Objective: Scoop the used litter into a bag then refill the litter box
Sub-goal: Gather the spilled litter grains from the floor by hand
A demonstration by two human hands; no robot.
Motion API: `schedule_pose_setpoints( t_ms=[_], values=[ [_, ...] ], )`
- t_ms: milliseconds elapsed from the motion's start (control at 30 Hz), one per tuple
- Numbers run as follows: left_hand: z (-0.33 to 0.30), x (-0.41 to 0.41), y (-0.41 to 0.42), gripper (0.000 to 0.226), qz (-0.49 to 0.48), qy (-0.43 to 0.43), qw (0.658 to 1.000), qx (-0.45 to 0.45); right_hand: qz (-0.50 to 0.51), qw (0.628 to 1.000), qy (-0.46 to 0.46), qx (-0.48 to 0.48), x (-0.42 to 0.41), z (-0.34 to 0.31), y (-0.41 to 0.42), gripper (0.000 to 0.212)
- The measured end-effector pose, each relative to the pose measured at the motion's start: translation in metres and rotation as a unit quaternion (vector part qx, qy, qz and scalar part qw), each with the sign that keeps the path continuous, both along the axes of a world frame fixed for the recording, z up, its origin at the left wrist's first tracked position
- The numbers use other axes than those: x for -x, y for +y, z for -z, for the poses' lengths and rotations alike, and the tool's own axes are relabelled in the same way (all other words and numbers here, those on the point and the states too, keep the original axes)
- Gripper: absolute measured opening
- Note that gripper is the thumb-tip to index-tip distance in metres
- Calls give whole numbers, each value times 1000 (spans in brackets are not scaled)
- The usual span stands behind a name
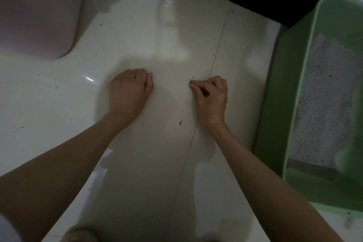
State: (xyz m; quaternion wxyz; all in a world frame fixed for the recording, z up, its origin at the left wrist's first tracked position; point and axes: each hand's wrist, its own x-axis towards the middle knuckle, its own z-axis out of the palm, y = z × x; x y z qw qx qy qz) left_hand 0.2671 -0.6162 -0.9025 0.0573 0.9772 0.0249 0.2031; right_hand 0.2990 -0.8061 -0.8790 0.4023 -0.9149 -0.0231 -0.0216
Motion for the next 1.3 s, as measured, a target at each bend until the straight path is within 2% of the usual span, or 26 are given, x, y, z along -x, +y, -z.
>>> schedule_pose_setpoints(
  t_ms=[200, 300, 367, 467, 567, 667, 767, 933, 1000, 1067, 1133, 1200, 1300],
  values=[
    [-4, -1, -1, 27, 2, 5, 1000, -7, -48, 989, -83, 109, -5, 6, 0, 24],
    [-6, -2, -1, 27, 1, 21, 1000, -4, -80, 977, -96, 173, -9, 3, -1, 26],
    [-7, -2, -2, 27, -1, 35, 999, -1, -82, 979, -62, 178, -11, -5, 2, 23],
    [-11, -2, -3, 29, -14, 67, 997, 18, -23, 990, 63, 126, -23, -25, 8, 19],
    [-23, -4, -4, 35, -22, 109, 987, 117, 46, 986, 157, 8, -28, -48, 14, 20],
    [-43, -5, -5, 44, -42, 143, 964, 220, 100, 961, 224, -129, -17, -73, 19, 20],
    [-74, -2, -6, 32, 3, 111, 956, 271, 96, 946, 249, -182, -9, -109, 27, 9],
    [-170, 1, 14, 35, 73, 11, 958, 277, -18, 968, 203, -147, -14, -194, 62, 24],
    [-220, 3, 31, 31, 102, -40, 951, 289, -49, 969, 171, -170, -20, -230, 87, 27],
    [-263, 6, 53, 30, 120, -89, 955, 256, -78, 966, 127, -211, -28, -264, 115, 31],
    [-296, 8, 84, 31, 102, -130, 966, 199, -115, 961, 71, -243, -33, -292, 148, 36],
    [-315, 6, 120, 34, 50, -138, 973, 176, -152, 955, 28, -253, -36, -315, 182, 29],
    [-324, 1, 172, 39, -45, -86, 978, 183, -183, 968, -23, -171, -40, -326, 229, 16]
  ],
)
